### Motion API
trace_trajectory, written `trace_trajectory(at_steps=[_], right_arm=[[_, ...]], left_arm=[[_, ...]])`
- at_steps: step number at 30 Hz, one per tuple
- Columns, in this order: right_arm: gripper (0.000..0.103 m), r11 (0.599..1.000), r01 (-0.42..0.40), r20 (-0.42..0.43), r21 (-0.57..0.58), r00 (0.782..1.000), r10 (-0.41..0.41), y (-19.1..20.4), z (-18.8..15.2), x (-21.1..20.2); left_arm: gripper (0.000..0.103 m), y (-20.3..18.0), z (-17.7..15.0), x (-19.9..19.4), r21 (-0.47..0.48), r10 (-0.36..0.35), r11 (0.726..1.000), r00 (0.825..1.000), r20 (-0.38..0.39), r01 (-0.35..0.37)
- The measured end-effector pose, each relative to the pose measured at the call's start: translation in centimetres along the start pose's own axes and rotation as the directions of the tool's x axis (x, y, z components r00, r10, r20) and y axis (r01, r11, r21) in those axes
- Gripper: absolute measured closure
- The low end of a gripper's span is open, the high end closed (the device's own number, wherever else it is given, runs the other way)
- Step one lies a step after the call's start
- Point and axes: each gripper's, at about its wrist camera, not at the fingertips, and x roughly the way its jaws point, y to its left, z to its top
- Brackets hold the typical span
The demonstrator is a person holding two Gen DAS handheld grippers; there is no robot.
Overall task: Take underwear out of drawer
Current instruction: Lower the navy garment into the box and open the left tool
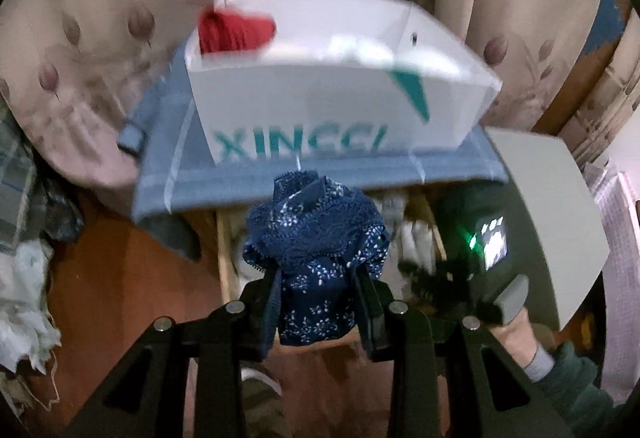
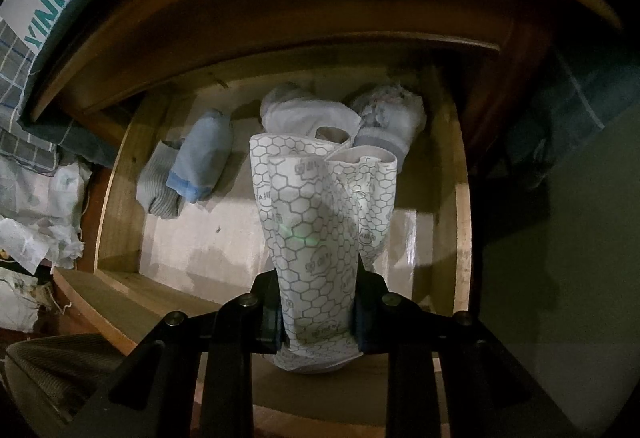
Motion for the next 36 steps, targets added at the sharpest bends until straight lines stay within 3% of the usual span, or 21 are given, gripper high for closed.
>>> trace_trajectory(at_steps=[9,17,25,36], right_arm=[[0.08,1.0,0.001,0.001,-0.017,1.0,-0.001,0.2,-0.2,0.0],[0.08,1.0,-0.005,-0.003,-0.017,1.0,0.005,0.3,-0.2,-0.1],[0.08,1.0,-0.012,-0.006,-0.017,1.0,0.012,0.3,-0.2,-0.2],[0.08,1.0,-0.023,-0.026,-0.004,0.999,0.023,0.1,-0.3,0.1]], left_arm=[[0.071,0.2,5.8,-4.6,0.002,0.036,0.999,0.992,0.122,-0.037],[0.071,-0.2,10.8,-5.1,-0.003,0.095,0.995,0.979,0.179,-0.096],[0.071,-0.5,16.1,-2.4,-0.015,0.072,0.997,0.979,0.189,-0.071],[0.071,-1.0,19.1,4.1,-0.001,0.059,0.998,0.992,0.115,-0.059]])
